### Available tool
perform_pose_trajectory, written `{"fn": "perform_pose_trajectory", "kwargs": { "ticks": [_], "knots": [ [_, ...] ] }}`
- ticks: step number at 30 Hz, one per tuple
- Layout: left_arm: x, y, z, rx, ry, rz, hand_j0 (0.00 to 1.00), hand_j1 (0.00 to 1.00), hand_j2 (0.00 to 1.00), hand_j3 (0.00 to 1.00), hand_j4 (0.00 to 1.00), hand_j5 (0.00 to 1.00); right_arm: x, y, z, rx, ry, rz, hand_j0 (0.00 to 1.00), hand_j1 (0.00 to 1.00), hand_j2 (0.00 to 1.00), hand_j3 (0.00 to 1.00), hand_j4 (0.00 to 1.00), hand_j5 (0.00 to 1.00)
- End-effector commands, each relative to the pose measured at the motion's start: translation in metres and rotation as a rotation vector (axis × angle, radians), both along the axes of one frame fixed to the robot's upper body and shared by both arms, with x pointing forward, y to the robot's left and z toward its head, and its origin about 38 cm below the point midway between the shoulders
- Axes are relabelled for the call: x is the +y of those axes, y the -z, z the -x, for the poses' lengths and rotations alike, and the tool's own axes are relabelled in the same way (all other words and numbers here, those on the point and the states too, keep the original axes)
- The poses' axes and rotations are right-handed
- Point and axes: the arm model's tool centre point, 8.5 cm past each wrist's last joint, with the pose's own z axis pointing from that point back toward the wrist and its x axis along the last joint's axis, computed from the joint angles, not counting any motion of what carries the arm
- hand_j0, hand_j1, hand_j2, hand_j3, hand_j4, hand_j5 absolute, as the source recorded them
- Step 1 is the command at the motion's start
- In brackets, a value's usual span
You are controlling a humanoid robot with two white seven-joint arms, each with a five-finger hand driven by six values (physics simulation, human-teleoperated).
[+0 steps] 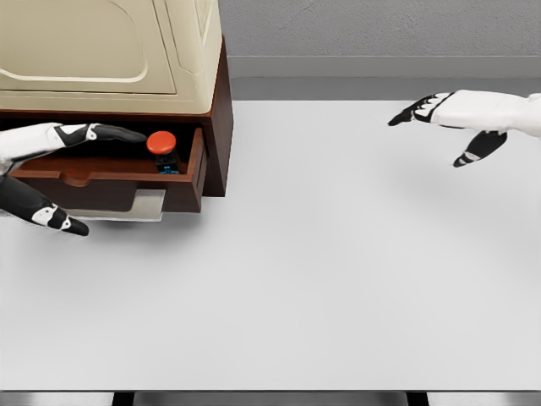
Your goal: Open the cabinet drawer with left arm, and place a switch into the drawer with right arm
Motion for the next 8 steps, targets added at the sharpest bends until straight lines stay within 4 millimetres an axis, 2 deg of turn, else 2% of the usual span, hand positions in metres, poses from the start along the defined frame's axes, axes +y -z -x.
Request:
{"fn": "perform_pose_trajectory", "kwargs": {
  "ticks": [1,6,8],
  "knots": [
    [-0.027,0.011,-0.006,-0.003,0.059,0.078,1.0,1.0,1.0,1.0,1.0,1.0,-0.007,0.002,-0.001,0.01,0.022,-0.004,1.0,1.0,1.0,1.0,1.0,1.0],
    [-0.068,0.024,-0.011,-0.012,0.155,0.095,1.0,1.0,1.0,1.0,1.0,1.0,-0.006,0.007,0.0,0.019,0.021,-0.005,1.0,1.0,1.0,1.0,1.0,1.0],
    [-0.071,0.024,-0.012,-0.011,0.162,0.095,1.0,1.0,1.0,1.0,1.0,1.0,-0.005,0.007,0.0,0.019,0.019,-0.007,1.0,1.0,1.0,1.0,1.0,1.0]
  ]
}}
